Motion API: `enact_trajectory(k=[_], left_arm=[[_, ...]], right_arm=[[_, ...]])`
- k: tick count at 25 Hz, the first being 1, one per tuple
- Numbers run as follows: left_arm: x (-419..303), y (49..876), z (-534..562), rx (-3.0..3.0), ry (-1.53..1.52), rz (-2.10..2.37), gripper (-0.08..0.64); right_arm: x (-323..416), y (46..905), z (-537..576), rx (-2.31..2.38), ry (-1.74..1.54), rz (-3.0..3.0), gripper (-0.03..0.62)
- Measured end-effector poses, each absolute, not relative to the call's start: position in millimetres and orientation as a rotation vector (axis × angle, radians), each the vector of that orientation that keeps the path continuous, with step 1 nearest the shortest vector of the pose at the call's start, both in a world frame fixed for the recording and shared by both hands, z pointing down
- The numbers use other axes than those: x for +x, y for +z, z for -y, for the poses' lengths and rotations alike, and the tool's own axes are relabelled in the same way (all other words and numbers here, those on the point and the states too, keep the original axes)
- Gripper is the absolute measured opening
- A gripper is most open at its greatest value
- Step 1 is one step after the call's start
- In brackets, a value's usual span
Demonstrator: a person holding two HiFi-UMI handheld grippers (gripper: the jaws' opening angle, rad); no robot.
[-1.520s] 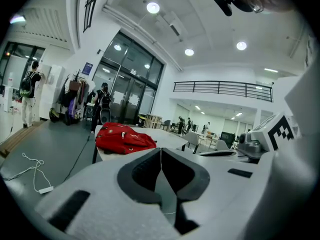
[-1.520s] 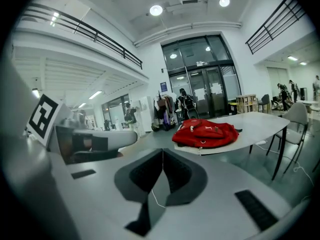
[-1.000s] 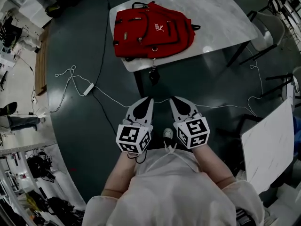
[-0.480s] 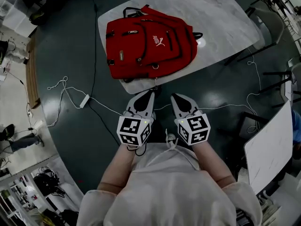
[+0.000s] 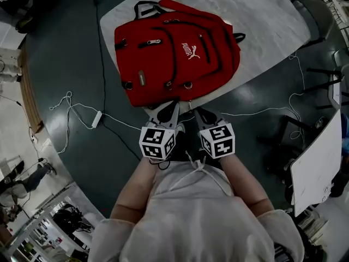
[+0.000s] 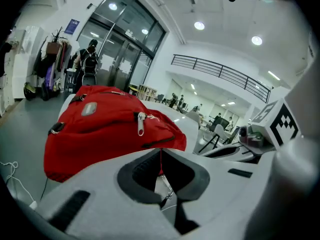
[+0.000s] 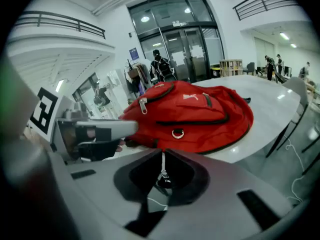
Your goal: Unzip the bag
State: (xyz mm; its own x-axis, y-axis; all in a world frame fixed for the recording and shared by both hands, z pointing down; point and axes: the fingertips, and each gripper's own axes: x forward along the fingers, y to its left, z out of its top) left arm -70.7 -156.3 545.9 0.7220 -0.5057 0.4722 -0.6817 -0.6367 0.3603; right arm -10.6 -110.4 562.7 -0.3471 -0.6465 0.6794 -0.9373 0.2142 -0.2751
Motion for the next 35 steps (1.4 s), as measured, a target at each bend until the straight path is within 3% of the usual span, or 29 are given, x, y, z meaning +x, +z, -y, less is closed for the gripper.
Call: enact_trajectory(k=[15, 35], left_arm=[[-50.9, 619.5, 174.7, 2.399, 0.671, 0.744, 0.021], [-50.6, 637.2, 177.2, 2.379, 0.846, 0.736, 0.020]], right_arm=[[-29.3, 636.2, 120.1, 1.399, 1.118, 1.836, 0.031], [-21.8, 643.4, 123.4, 1.187, 0.979, 1.855, 0.028]])
